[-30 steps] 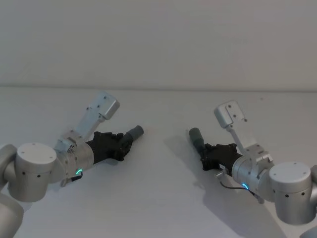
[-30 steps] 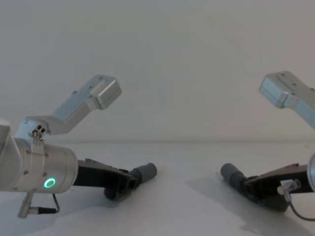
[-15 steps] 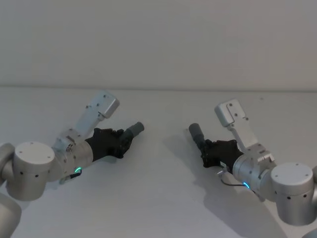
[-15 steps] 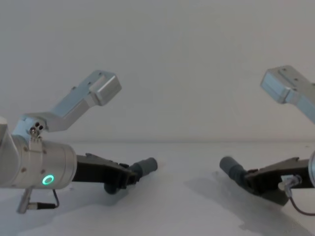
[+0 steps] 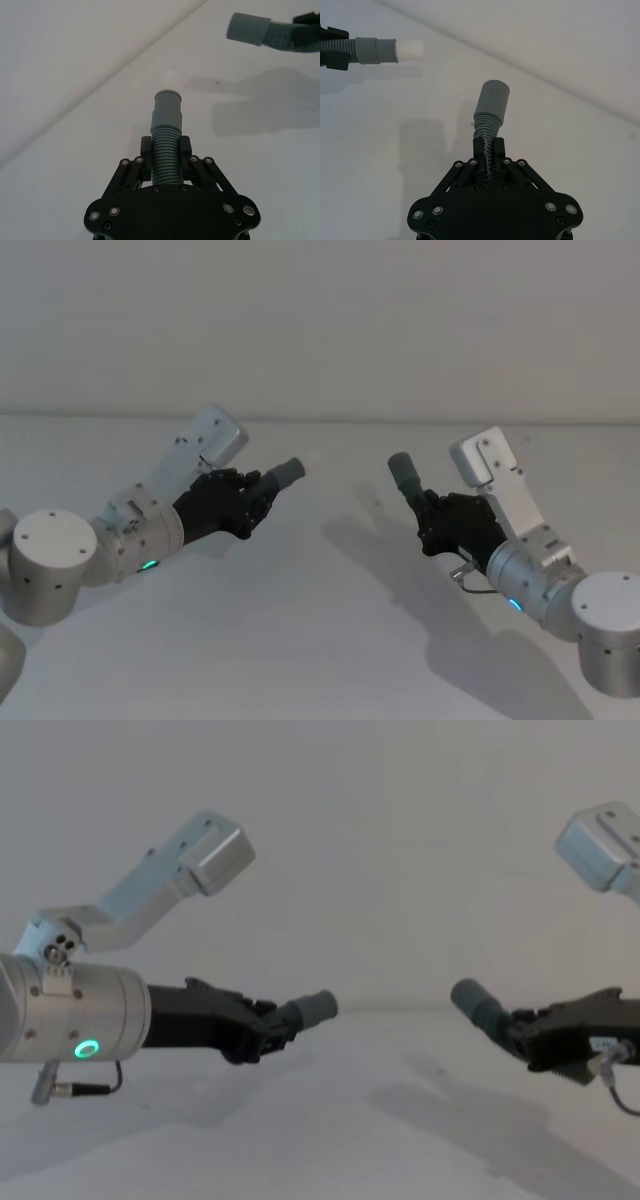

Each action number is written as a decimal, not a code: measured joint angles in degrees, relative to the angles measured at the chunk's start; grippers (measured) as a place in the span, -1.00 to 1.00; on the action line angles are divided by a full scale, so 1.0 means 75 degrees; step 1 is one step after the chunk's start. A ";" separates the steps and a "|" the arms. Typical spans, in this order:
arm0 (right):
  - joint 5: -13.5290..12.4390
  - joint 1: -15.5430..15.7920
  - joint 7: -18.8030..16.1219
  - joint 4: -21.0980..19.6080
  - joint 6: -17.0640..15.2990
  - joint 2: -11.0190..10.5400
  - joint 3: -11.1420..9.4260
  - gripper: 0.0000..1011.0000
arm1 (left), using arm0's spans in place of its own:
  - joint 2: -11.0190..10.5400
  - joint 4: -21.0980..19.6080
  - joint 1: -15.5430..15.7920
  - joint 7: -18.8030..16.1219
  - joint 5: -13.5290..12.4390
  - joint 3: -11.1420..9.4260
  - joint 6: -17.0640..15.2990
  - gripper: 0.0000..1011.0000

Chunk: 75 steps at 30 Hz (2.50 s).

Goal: Use both hands to pick up one end of the pipe from the table, align the ends, and insert them.

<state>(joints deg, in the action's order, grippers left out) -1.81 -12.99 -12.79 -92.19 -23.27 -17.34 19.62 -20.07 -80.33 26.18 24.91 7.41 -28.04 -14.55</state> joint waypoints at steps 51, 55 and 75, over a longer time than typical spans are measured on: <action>0.0854 -0.0187 -0.1206 0.0780 0.5965 -0.1564 -0.0286 -0.83 | -0.1273 0.0003 0.2116 0.2087 -0.2232 -0.1608 0.4414 -0.40; 0.0848 -0.0199 -0.1320 0.0849 0.5971 -0.1683 -0.0328 -0.83 | -0.1291 0.0006 0.2157 0.2117 -0.2268 -0.1634 0.4477 -0.40; 0.1188 -0.0453 -0.1901 0.1180 0.6871 -0.2444 -0.0241 -0.83 | -0.1323 0.0009 0.2243 0.2174 -0.2347 -0.1694 0.4621 -0.40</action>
<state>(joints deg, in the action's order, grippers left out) 7.11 -16.39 -27.05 -83.35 28.27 -35.67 17.81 -29.99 -80.26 43.01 41.22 -10.19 -40.75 20.11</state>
